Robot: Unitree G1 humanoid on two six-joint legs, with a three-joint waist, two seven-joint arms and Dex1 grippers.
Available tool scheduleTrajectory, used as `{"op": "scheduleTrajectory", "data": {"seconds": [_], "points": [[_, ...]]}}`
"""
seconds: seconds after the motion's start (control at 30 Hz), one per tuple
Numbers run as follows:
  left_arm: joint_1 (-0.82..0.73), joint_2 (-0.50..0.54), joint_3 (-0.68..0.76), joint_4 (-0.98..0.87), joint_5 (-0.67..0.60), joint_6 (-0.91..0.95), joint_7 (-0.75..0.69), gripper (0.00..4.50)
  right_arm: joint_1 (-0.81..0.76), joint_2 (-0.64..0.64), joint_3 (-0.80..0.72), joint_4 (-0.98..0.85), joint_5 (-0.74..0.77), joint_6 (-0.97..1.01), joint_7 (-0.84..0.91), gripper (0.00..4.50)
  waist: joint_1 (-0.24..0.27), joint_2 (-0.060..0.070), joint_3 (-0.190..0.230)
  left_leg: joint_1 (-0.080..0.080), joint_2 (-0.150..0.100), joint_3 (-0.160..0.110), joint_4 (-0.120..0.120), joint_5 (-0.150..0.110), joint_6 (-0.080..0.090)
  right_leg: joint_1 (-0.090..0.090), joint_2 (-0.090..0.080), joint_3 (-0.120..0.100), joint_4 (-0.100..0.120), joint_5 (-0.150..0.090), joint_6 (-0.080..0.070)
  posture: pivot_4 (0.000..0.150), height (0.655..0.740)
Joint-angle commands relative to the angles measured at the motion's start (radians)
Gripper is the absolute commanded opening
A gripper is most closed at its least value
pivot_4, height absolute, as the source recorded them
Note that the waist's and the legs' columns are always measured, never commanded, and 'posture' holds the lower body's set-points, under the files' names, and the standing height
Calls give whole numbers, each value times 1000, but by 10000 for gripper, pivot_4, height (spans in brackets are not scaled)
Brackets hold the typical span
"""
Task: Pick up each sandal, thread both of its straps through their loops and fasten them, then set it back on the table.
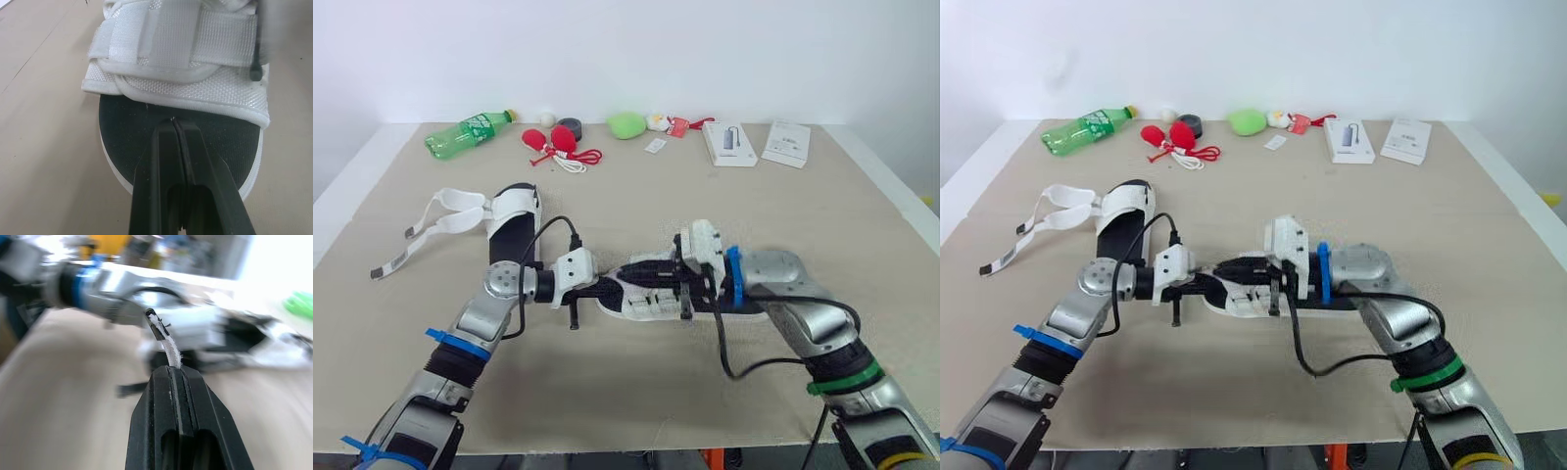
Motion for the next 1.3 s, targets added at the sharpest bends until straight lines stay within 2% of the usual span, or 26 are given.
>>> {"op": "scheduleTrajectory", "data": {"seconds": [0.03, 0.4, 0.7, 0.83, 0.87, 0.9, 0.93, 1.0, 1.17, 1.23, 1.3], "points": [[10, -2, -30, 24, 30, 10, -10, 0, -45, 5, -45, 32, -61, 8, -28, 291, 0, 0, 0, 0, 0, 0, 0, 0, 0, 0, 0, 0, 0, 0, 0, 1500, 7400], [23, 3, -28, 8, 26, 18, -9, 0, -66, 6, -67, 137, -207, -40, -43, 291, 0, 0, 0, 0, 0, 0, 0, 0, 0, 0, 0, 0, 0, 0, 0, 1500, 7400], [19, 1, -32, 7, 27, 21, -11, 0, -61, 15, -94, 168, -238, -16, -71, 291, 0, 0, 0, 0, 0, 0, 0, 0, 0, 0, 0, 0, 0, 0, 1, 1500, 7400], [19, 2, -35, 8, 28, 21, -15, 0, -63, 7, -99, 163, -260, -64, -62, 12331, 0, 0, 0, 0, 0, 0, 0, 0, 0, 0, 0, 0, 0, 0, 1, 1500, 7400], [19, 2, -36, 8, 28, 21, -16, 0, -66, 8, -104, 163, -268, -81, -63, 19000, 0, 0, 0, 0, 0, 0, 0, 0, 0, 0, 0, 0, 0, 0, 1, 1500, 7400], [18, 3, -36, 9, 29, 20, -17, 0, -73, 8, -108, 162, -277, -99, -62, 21412, -1, 0, 0, 0, 0, 1, 0, 0, 0, 0, 0, 0, 0, 0, 1, 1500, 7400], [17, 4, -35, 11, 30, 19, -19, 0, -84, 7, -111, 158, -283, -114, -57, 27108, -1, 0, 0, 0, 0, 0, 0, 0, 0, -1, 0, 0, 0, 0, 0, 1500, 7400], [14, 4, -35, 15, 31, 17, -21, 0, -107, 6, -113, 150, -292, -141, -42, 34164, -1, 0, 0, 0, 0, 1, 0, 0, 0, -1, 0, 0, 0, 0, 0, 1500, 7400], [9, -3, -37, 22, 34, 15, -20, 0, -183, 39, -106, 110, -219, -97, 27, 34164, -2, 0, 0, 0, 0, 1, -1, 0, 0, -1, 0, 0, 0, 0, 1, 1500, 7400], [9, -6, -38, 21, 35, 15, -19, 0, -216, 45, -69, 117, -204, -62, 93, 29034, -2, 0, 0, 0, 0, 1, -1, 0, 0, -1, 0, 0, 0, 0, 0, 1500, 7400], [8, -9, -38, 22, 35, 14, -19, 0, -233, 47, -43, 137, -211, -44, 135, 21658, -1, 0, 0, 0, 0, 0, -1, 0, 0, -1, 0, 0, 0, 0, 0, 1500, 7400]]}}
